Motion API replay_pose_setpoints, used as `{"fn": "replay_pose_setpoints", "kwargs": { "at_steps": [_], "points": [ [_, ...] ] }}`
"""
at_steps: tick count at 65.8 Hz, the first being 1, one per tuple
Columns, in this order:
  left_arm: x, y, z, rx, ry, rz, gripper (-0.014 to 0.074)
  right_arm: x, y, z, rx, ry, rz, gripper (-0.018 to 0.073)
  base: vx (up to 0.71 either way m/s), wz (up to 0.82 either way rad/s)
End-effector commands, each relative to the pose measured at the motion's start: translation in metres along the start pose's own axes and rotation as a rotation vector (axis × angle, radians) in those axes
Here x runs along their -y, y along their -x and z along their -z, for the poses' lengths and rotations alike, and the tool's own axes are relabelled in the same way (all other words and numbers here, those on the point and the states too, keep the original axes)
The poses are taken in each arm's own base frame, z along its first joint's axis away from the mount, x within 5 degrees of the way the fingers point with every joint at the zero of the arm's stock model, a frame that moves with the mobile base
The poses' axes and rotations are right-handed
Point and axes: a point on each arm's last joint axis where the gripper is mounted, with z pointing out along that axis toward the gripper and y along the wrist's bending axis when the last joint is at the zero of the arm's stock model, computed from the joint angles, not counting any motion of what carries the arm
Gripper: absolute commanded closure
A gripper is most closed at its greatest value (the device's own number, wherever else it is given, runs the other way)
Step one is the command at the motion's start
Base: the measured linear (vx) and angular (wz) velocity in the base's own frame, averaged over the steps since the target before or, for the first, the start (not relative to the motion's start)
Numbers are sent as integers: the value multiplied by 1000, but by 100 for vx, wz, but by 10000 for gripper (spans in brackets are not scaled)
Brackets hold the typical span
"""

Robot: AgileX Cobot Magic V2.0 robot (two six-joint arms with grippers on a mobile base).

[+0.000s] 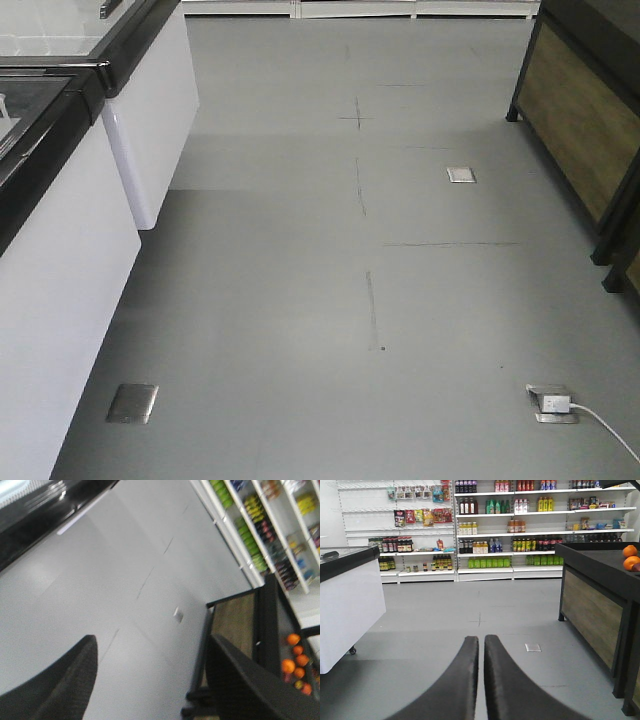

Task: Left arm holds basket, right arm returns cookies
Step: 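Grasp the light-blue basket handle with the left gripper and lift it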

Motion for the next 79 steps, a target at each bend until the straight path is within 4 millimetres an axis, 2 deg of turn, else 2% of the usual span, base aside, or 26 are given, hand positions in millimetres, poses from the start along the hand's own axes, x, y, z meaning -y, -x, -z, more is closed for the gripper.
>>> {"fn": "replay_pose_setpoints", "kwargs": {
  "at_steps": [1,10,18,36,54,68,79],
  "points": [
    [12,22,26,147,-167,67,157,0,1,1,68,2,5,565,0,0],
    [-8,47,42,255,-199,145,155,0,1,1,68,2,5,565,0,0],
    [-30,61,43,262,-196,219,140,0,1,1,68,2,5,565,0,0],
    [-65,88,16,252,-285,345,85,0,1,1,68,2,5,565,0,0],
    [-100,104,-11,217,-286,438,71,0,1,1,68,2,5,565,0,0],
    [-108,127,-21,225,-307,418,71,0,1,1,68,2,5,565,0,0],
    [-116,136,-36,198,-307,452,71,0,1,1,68,2,5,565,0,0]
  ]
}}
